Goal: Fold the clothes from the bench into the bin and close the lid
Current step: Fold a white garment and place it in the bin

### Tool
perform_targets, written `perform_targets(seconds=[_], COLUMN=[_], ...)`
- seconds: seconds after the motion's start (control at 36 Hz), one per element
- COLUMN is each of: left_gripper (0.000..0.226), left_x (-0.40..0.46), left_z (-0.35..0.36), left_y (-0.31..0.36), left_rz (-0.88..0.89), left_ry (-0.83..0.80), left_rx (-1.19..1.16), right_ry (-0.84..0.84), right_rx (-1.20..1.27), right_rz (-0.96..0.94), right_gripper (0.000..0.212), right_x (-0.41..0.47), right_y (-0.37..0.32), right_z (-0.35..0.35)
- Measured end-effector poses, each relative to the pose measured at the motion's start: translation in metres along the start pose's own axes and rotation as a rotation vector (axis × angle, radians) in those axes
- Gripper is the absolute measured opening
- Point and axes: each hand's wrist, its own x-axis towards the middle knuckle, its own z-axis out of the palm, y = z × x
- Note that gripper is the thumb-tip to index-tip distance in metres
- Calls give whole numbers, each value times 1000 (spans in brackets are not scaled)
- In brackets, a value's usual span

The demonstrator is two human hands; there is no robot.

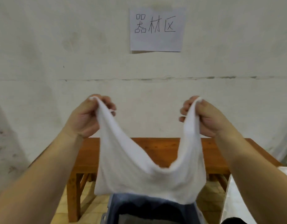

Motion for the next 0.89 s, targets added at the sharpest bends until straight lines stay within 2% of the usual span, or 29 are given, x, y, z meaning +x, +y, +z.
perform_targets(seconds=[0.06,0.11,0.17,0.22,0.25,0.31,0.33,0.44,0.58,0.72,0.83,0.89], left_gripper=[31,40,45,60,57,27,21,50,80,66,78,67], left_x=[9,15,18,19,18,13,10,3,5,7,8,6], left_z=[29,53,68,81,88,101,107,111,103,92,83,81], left_y=[-14,-30,-45,-56,-59,-63,-64,-69,-70,-66,-63,-63], left_rz=[-17,-14,-26,-42,-49,-49,-55,-63,-292,-436,-424,-381], left_ry=[-2,-28,-15,-14,-20,14,46,119,119,85,135,215], left_rx=[220,263,237,175,150,115,130,310,188,88,368,543], right_ry=[46,92,101,76,75,118,143,197,146,48,107,137], right_rx=[-197,-307,-386,-388,-388,-394,-398,-417,-418,-493,-628,-693], right_rz=[-5,-34,-86,-108,-121,-130,-139,-153,-132,-55,-92,-107], right_gripper=[32,5,21,29,27,17,14,10,18,18,31,26], right_x=[7,11,10,8,7,6,6,6,6,7,12,13], right_y=[7,17,24,29,31,36,36,38,38,31,33,37], right_z=[22,45,65,76,80,83,85,84,81,76,68,65])
